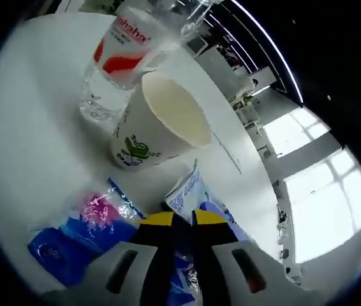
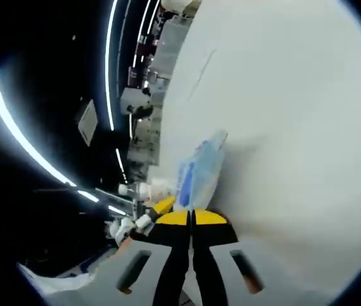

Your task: Arrange the tabletop items into an orderly group along one side of the table until the central work area is clear of visible clutter.

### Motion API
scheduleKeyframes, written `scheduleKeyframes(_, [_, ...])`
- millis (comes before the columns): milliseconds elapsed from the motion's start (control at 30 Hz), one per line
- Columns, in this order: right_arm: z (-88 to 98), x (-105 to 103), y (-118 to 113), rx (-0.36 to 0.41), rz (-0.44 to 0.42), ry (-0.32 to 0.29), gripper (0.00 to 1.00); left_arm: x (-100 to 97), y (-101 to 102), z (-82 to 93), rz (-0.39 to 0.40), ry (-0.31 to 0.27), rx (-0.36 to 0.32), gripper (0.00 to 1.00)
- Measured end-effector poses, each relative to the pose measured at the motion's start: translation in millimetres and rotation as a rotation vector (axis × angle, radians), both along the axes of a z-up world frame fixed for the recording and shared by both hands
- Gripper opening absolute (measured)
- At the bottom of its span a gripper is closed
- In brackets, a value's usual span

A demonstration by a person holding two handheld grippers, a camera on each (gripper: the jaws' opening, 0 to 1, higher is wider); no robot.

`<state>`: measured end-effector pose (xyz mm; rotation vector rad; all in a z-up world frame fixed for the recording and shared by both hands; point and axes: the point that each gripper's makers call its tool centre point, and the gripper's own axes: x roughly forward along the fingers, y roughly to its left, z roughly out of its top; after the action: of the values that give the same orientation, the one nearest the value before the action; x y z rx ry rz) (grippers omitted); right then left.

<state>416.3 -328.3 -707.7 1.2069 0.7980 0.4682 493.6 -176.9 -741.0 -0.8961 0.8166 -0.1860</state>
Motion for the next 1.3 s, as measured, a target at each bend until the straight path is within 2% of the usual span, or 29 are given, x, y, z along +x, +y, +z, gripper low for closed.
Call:
scheduleKeyframes(100, [1.9,0.1,-0.6,0.006,0.000,-0.003,0.00,3.2,-2.6,4.5,0.005,-0.016,0.001,0.02])
scheduleKeyframes(167, [5.5,2.1,-1.1,0.049,-0.026,0.012,0.00,5.8,1.3,8.1,0.035,-0.033,0.017,0.05])
scheduleKeyframes(267, [9.8,8.6,-5.7,0.163,-0.124,0.064,0.00,3.9,-4.2,10.8,0.049,-0.018,-0.026,0.15])
scheduleKeyframes(333, [6.3,3.9,1.2,0.120,-0.071,0.041,0.00,3.3,-8.1,10.6,0.046,-0.015,-0.024,0.24])
scheduleKeyframes(367, [4.3,2.1,2.2,0.109,-0.062,0.045,0.00,4.1,-6.4,10.3,0.054,-0.011,-0.027,0.25])
scheduleKeyframes(400, [4.3,3.0,1.4,0.115,-0.074,0.049,0.00,4.1,-6.2,10.3,0.068,-0.003,-0.039,0.24])
scheduleKeyframes(433, [6.9,5.1,-1.7,0.166,-0.114,0.067,0.00,4.0,-6.4,10.4,0.071,-0.001,-0.042,0.18])
scheduleKeyframes(500, [10.2,3.9,-5.1,0.231,-0.144,0.091,0.00,1.3,-8.0,8.1,0.041,0.012,-0.029,0.00])
scheduleKeyframes(567, [6.1,0.8,-4.4,0.199,-0.117,0.086,0.00,2.4,-11.0,6.6,0.039,0.019,-0.035,0.00])
scheduleKeyframes(633, [7.3,0.4,-4.1,0.199,-0.112,0.078,0.00,1.9,-12.3,5.8,0.033,0.022,-0.028,0.00])
scheduleKeyframes(733, [6.4,1.2,-3.3,0.167,-0.092,0.066,0.00,2.9,-12.1,11.1,0.030,-0.008,-0.008,0.00])
scheduleKeyframes(833, [11.8,5.7,-2.5,0.045,-0.028,-0.022,0.00,4.5,-9.1,20.9,0.044,-0.049,-0.002,0.00])
scheduleKeyframes(867, [13.2,7.1,-1.9,0.013,-0.007,-0.040,0.00,6.9,-6.7,28.0,0.058,-0.084,-0.003,0.00])
scheduleKeyframes(900, [14.6,9.7,-1.4,-0.020,0.010,-0.064,0.00,7.6,-4.6,31.5,0.067,-0.096,-0.006,0.00])
scheduleKeyframes(933, [18.1,14.6,-1.0,-0.044,0.029,-0.094,0.00,11.0,-2.5,40.4,0.081,-0.137,-0.022,0.00])
scheduleKeyframes(1033, [21.6,27.9,-4.7,-0.112,0.038,-0.140,0.00,11.9,1.5,49.6,0.077,-0.167,-0.032,0.00])
scheduleKeyframes(1067, [21.7,33.3,-6.9,-0.142,0.039,-0.157,0.00,12.1,2.6,50.0,0.076,-0.165,-0.038,0.00])
scheduleKeyframes(1133, [19.6,40.7,-10.1,-0.150,0.028,-0.152,0.00,11.7,2.3,49.7,0.070,-0.162,-0.045,0.00])
scheduleKeyframes(1300, [8.9,49.7,-16.3,-0.210,0.022,-0.161,0.00,8.6,0.9,38.3,0.036,-0.148,-0.013,0.00])
